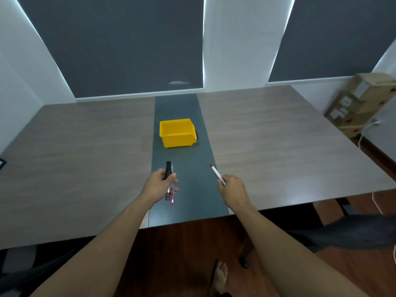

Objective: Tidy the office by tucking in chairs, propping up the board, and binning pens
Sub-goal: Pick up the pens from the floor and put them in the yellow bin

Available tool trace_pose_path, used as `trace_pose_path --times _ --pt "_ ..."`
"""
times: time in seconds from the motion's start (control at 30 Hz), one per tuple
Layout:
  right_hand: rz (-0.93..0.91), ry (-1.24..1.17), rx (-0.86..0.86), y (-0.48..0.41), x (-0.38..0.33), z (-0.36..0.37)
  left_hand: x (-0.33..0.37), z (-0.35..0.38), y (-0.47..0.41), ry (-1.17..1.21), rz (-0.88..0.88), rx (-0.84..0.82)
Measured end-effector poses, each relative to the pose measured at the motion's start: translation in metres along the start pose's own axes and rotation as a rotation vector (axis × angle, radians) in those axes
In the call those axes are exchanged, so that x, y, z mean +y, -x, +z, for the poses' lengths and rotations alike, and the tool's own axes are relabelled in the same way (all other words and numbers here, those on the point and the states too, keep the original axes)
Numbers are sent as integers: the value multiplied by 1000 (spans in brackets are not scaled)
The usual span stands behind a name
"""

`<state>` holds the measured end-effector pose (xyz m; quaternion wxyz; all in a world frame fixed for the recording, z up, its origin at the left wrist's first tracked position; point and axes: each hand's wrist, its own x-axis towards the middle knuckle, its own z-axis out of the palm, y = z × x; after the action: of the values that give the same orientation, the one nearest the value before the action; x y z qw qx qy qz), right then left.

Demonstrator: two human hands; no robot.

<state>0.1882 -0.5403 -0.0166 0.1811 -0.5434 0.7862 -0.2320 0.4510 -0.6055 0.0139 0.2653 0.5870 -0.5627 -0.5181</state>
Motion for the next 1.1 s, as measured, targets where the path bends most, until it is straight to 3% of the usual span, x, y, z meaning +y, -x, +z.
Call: trace_pose_path --times 0.57,1.1 --pt "-78 -90 -163 -228 -36 19 40 -14 -178 139 -146 139" --pt "-55 -10 -284 -424 -85 109 42 -70 -417 76 -161 20"
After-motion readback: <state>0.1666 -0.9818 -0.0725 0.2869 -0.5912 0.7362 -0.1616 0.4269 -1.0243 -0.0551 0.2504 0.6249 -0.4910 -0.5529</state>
